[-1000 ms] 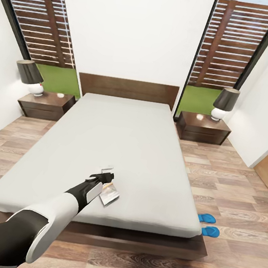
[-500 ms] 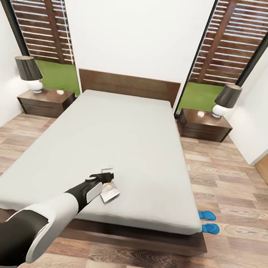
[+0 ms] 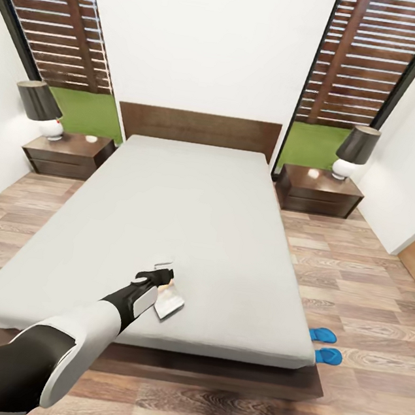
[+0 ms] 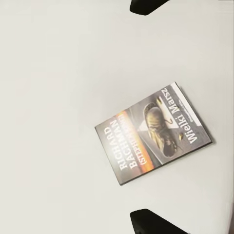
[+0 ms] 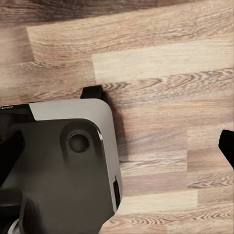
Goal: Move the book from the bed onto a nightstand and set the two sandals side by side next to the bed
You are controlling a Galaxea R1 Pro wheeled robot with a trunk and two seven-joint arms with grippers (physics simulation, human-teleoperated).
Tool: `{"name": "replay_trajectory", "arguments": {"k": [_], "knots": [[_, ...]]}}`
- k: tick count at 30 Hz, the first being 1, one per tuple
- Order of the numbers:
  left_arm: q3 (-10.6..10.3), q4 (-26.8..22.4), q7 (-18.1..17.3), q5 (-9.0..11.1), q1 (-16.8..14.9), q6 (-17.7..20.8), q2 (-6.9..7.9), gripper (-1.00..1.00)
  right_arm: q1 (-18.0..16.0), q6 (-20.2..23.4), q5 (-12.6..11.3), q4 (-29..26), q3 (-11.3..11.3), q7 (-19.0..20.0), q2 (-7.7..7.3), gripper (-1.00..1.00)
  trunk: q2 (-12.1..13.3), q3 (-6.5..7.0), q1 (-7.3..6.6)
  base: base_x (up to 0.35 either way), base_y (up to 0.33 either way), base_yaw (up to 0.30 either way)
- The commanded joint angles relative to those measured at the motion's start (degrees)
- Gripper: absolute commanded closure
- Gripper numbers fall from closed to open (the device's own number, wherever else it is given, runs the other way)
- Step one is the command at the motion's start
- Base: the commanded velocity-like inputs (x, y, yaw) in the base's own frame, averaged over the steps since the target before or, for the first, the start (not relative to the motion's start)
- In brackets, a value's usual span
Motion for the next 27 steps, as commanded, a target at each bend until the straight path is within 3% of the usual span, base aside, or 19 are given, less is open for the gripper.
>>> {"name": "replay_trajectory", "arguments": {"k": [1, 19, 27], "knots": [[-0.51, 0.04, 0.32, 0.56, -0.05, -0.19, 0.00, -1.00, -0.08, 0.00, -0.62, 0.15, 0.44, 0.32, 0.00, -1.00, -0.10, -0.18, 0.04, 0.142, 0.000, 0.000], [-0.53, 0.06, 0.36, 0.56, -0.08, -0.22, 0.00, -1.00, -0.08, 0.01, -0.63, 0.15, 0.44, 0.32, 0.00, -1.00, -0.10, -1.79, 0.04, 0.138, 0.000, 0.000], [-0.48, 0.06, 0.33, 0.60, -0.06, -0.23, 0.00, -1.00, -0.08, 0.01, -0.64, 0.15, 0.44, 0.39, 0.00, -1.00, -0.10, -2.15, 0.04, 0.025, 0.000, 0.000]]}}
